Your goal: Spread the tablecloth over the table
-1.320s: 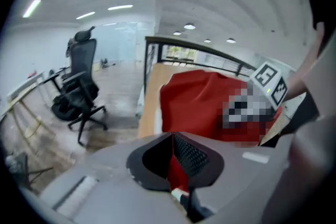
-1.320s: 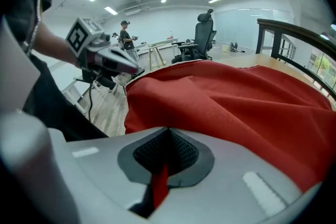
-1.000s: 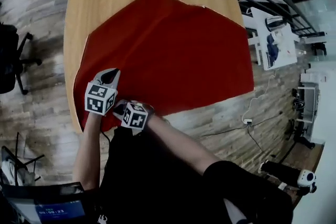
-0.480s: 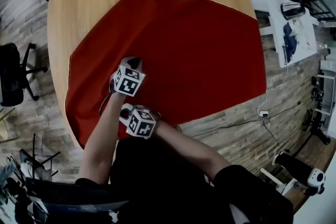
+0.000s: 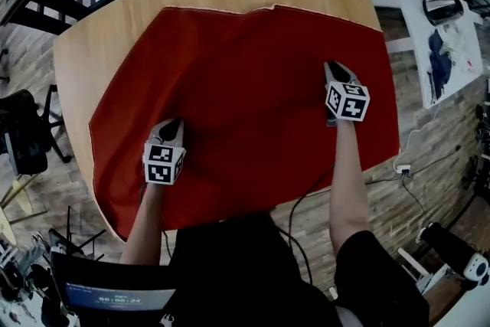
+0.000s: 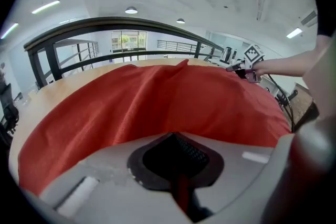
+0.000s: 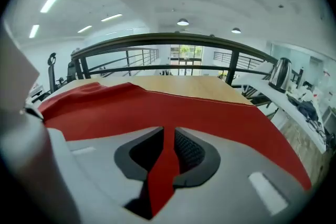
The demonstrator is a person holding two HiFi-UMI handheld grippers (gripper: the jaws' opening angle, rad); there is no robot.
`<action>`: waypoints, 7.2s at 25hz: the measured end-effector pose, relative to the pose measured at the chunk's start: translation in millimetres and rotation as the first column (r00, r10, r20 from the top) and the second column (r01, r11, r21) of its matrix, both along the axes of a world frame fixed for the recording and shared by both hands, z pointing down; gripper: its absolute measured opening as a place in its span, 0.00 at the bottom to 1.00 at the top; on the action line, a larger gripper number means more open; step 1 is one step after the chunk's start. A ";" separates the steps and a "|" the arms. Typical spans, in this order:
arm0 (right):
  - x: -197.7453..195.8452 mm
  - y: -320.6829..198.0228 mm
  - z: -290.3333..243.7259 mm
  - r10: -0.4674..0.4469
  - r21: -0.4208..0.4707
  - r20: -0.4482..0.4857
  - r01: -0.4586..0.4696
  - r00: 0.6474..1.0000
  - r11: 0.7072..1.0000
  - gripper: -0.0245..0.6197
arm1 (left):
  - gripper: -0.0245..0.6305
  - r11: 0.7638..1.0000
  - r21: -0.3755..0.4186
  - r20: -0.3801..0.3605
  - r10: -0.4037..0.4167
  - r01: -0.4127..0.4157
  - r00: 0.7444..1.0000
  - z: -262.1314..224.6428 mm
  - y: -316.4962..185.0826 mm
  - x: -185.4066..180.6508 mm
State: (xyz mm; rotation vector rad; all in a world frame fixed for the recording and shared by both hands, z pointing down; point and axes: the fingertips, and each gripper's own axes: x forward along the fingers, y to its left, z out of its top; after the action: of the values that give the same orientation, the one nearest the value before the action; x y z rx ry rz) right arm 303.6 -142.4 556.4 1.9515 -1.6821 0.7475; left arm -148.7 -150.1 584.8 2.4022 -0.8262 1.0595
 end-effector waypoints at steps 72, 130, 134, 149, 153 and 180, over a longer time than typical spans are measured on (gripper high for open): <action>-40.0 -78.9 31.2 -0.168 -0.061 -0.017 0.166 0.986 0.984 0.08 | 0.05 0.994 0.103 0.011 -0.036 0.034 0.999 -82.3 -232.7 -51.7; 47.6 -148.7 24.5 -0.141 -0.056 -0.089 0.136 0.986 0.989 0.08 | 0.06 0.947 0.204 0.093 -0.272 0.249 0.958 -15.0 -265.5 -119.0; 63.6 -149.4 25.9 -0.122 -0.078 -0.080 0.116 0.989 0.990 0.09 | 0.05 0.946 0.176 0.069 -0.286 0.271 0.956 -4.6 -284.2 -115.4; -104.1 -171.8 -31.4 -0.339 0.047 -0.049 0.341 0.940 0.939 0.11 | 0.05 0.907 0.309 0.100 -0.331 0.287 0.938 -43.1 -302.3 -201.7; -268.7 -212.4 -31.1 -0.513 0.117 0.032 0.507 0.858 0.854 0.11 | 0.08 0.924 0.272 0.110 -0.308 0.270 0.945 -24.0 -342.5 -217.4; -513.1 -323.0 22.7 -0.760 -0.064 -0.029 0.758 0.649 0.649 0.07 | 0.42 0.900 0.347 0.079 -0.310 0.265 0.948 -22.8 -427.5 -306.2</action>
State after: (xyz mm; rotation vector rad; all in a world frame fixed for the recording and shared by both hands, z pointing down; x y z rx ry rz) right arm -209.5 -465.4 579.0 1.0085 -2.1688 0.3786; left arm -454.9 -577.5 562.0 2.3821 -1.4632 1.0347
